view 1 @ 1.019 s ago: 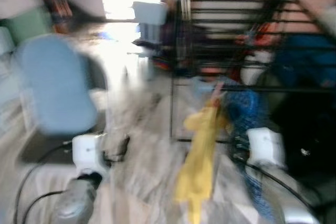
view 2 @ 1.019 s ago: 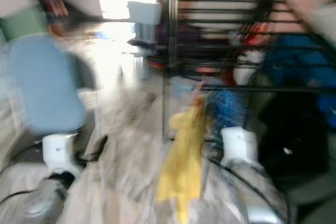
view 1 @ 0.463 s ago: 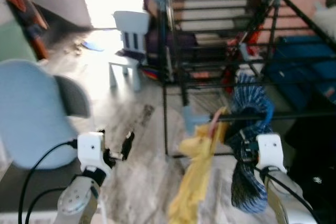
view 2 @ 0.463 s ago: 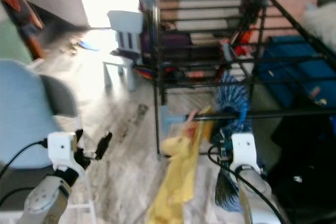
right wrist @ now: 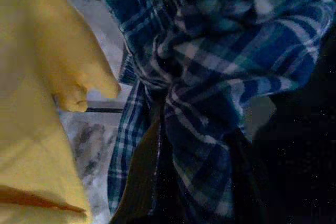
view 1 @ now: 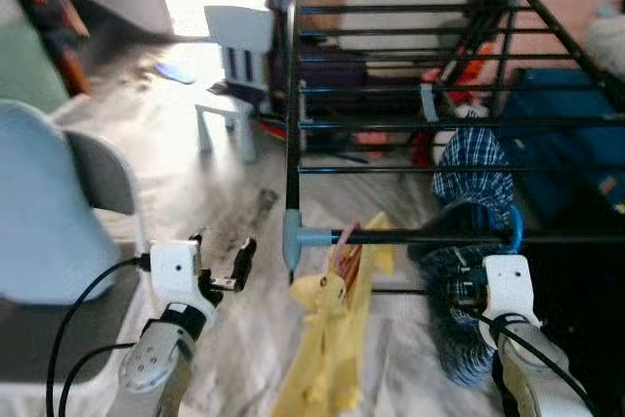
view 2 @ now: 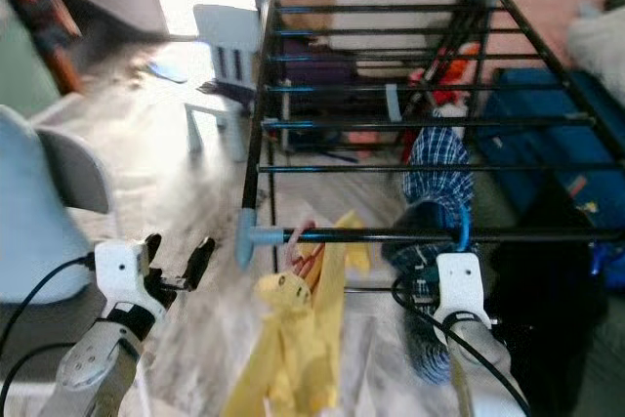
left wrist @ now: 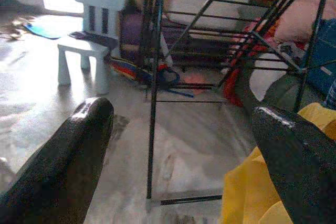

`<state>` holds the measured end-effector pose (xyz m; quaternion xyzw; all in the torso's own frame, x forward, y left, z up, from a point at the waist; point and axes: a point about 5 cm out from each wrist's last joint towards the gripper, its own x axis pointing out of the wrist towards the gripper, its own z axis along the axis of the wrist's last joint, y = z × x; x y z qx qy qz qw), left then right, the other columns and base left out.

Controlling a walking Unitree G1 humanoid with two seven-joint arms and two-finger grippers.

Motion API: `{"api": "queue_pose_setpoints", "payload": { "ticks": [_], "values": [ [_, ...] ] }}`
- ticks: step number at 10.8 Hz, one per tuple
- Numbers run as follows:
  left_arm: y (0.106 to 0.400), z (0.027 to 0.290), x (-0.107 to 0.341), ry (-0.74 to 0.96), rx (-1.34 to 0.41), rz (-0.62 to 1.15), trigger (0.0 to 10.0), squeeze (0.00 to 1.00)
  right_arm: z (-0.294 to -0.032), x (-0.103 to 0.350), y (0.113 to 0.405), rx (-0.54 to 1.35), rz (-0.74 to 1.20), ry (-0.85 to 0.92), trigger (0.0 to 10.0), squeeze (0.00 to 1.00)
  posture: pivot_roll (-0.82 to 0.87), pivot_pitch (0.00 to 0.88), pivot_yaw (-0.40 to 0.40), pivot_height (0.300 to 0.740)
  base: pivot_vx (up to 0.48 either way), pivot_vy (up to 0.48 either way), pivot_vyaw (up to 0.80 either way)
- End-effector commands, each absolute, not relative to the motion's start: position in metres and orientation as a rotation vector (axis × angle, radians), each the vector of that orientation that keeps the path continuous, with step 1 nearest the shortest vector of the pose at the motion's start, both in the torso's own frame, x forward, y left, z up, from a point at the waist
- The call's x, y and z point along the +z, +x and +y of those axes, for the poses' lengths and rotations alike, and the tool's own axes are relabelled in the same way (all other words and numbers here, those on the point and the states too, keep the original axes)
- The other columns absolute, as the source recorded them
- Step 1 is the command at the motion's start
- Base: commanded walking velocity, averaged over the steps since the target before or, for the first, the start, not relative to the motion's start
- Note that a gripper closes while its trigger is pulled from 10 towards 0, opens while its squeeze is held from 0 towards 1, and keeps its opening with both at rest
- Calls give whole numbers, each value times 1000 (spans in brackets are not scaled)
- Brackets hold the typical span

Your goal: Hang hanger

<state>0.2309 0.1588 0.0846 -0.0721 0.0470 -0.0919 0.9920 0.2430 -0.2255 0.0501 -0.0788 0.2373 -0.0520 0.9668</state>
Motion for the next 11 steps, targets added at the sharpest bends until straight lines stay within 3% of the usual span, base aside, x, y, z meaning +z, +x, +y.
{"api": "queue_pose_setpoints", "payload": {
  "ticks": [1,6,9,10,11],
  "values": [
    [232,161,84,-140,-173,101,10000,0,-222,67,253,-70,407,-162,10000,0,-197,0,12,740,0,0,0],
    [233,163,83,-149,-154,112,10000,0,-210,39,234,33,664,-31,10000,0,-199,0,7,740,0,0,0],
    [233,163,82,-154,-154,116,10000,0,-210,41,241,40,715,19,10000,0,-197,0,7,740,0,0,0],
    [233,164,83,-152,-149,113,10000,0,-214,43,241,29,718,40,10000,1000,-196,0,7,740,0,0,0],
    [232,164,83,-150,-144,112,10000,0,-216,44,241,14,712,18,10000,1000,-196,0,7,740,0,0,0]
  ]
}}
